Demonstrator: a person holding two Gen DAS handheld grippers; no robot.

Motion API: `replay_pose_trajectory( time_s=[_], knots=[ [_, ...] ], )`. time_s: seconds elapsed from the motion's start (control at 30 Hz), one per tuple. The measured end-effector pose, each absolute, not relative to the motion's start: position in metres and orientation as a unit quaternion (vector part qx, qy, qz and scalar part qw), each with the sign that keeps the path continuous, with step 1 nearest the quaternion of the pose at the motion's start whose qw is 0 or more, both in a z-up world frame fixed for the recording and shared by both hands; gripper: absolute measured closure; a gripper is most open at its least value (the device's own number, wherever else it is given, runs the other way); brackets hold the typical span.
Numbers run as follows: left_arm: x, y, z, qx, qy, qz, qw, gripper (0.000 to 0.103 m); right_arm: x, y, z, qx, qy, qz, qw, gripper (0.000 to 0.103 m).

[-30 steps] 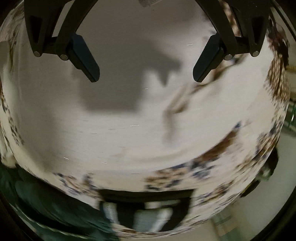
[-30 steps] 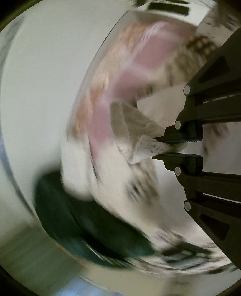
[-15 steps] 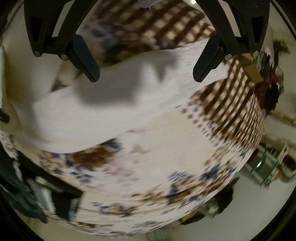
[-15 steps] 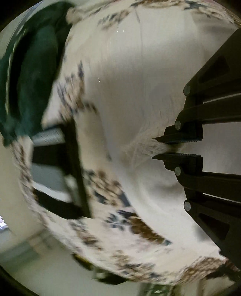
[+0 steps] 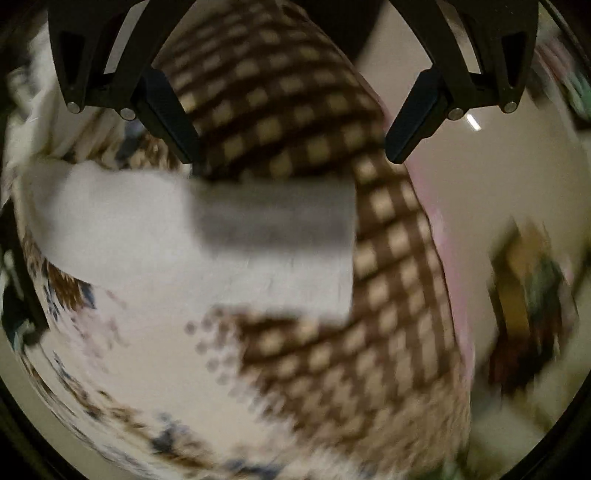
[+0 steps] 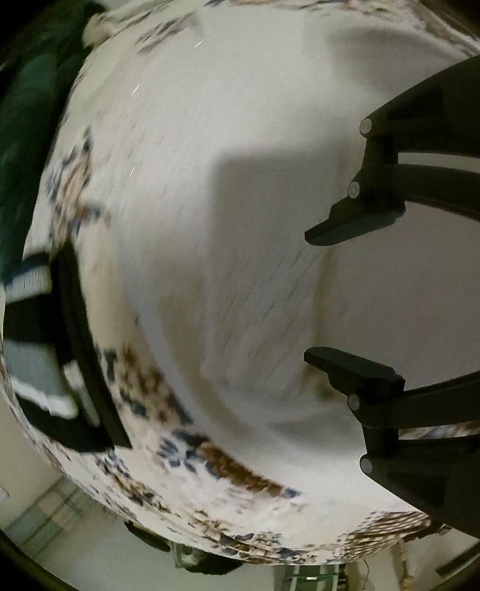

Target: Fold small clothes

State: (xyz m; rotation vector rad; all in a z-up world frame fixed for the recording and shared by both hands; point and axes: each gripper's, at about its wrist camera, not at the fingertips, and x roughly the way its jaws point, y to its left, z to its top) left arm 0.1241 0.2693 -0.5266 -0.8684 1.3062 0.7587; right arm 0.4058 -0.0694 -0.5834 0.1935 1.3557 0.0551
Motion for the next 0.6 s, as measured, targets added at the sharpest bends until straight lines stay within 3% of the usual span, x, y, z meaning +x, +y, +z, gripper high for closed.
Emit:
replay_pose_trajectory(
  time_s=[0.17,0.23,0.27,0.3,0.37,0.53,0.57,0.6],
  knots=[
    [0.115,0.292,-0.563,-0.541,0.476,0.34,0.604,0.003,0.368,-0.121,-0.59,0.077,0.653,0.003,0.753,0.044],
    [0.121,0.304,-0.567,-0.541,0.446,0.362,0.614,0.009,0.358,-0.133,-0.597,0.058,0.661,-0.013,0.748,0.044],
    [0.128,0.311,-0.567,-0.516,0.439,0.387,0.626,0.031,0.354,-0.138,-0.6,0.053,0.663,-0.022,0.747,0.044],
    [0.132,0.316,-0.567,-0.504,0.434,0.403,0.629,0.061,0.351,-0.144,-0.602,0.043,0.663,-0.035,0.746,0.044],
    [0.137,0.329,-0.566,-0.489,0.412,0.428,0.638,0.091,0.344,-0.157,-0.606,0.027,0.662,-0.06,0.747,0.044],
    [0.162,0.317,-0.524,-0.427,0.394,0.432,0.69,0.094,0.333,-0.191,-0.601,0.038,0.653,-0.071,0.753,0.043],
    [0.174,0.306,-0.5,-0.391,0.389,0.421,0.72,0.094,0.331,-0.2,-0.598,0.038,0.65,-0.07,0.756,0.04],
    [0.183,0.3,-0.488,-0.371,0.386,0.413,0.736,0.094,0.332,-0.206,-0.597,0.038,0.647,-0.07,0.758,0.031]
  ],
)
